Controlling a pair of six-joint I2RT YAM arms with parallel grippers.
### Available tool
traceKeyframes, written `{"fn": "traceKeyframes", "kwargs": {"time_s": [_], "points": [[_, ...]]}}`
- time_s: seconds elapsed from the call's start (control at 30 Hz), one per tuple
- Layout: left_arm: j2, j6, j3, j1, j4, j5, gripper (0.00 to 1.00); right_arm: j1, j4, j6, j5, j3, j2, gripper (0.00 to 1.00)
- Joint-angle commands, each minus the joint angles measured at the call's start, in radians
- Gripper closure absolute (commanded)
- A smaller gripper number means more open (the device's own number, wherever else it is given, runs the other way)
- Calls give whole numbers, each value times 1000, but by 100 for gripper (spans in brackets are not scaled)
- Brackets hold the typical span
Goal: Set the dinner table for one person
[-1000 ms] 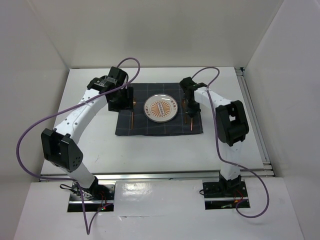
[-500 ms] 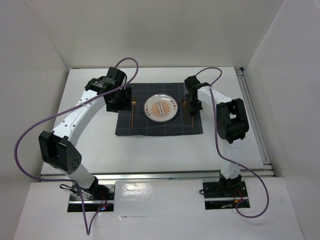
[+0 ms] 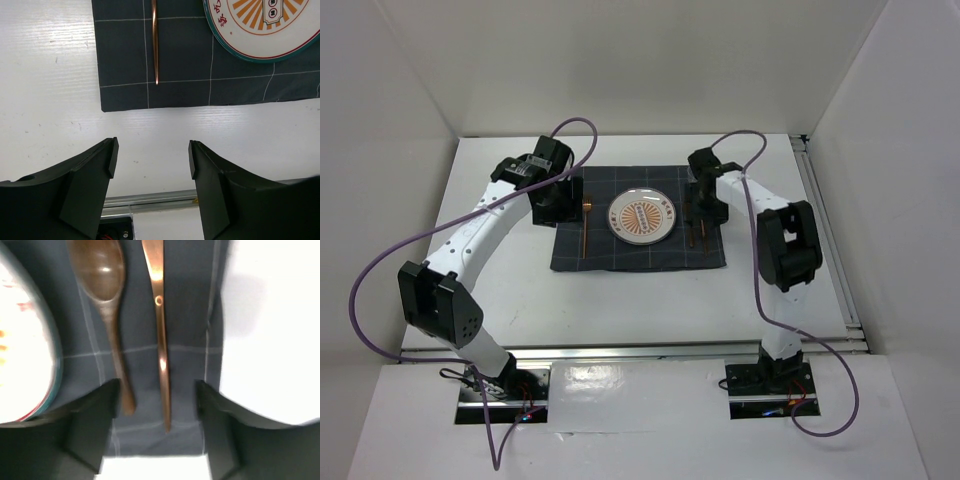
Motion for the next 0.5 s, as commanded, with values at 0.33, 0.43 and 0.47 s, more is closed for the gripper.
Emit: {"fn": "traceKeyframes", "kwargs": {"time_s": [0.33, 0.43, 0.47], "points": [[-3, -1, 45, -4, -2, 6, 26, -93, -138, 282, 144, -181, -663, 0], [-3, 0, 54, -4, -2, -69, 26, -113, -155, 292, 153, -227, -724, 1], [-3, 0, 66, -4, -11, -83, 26, -113, -169, 306, 162, -237, -770, 3]]}}
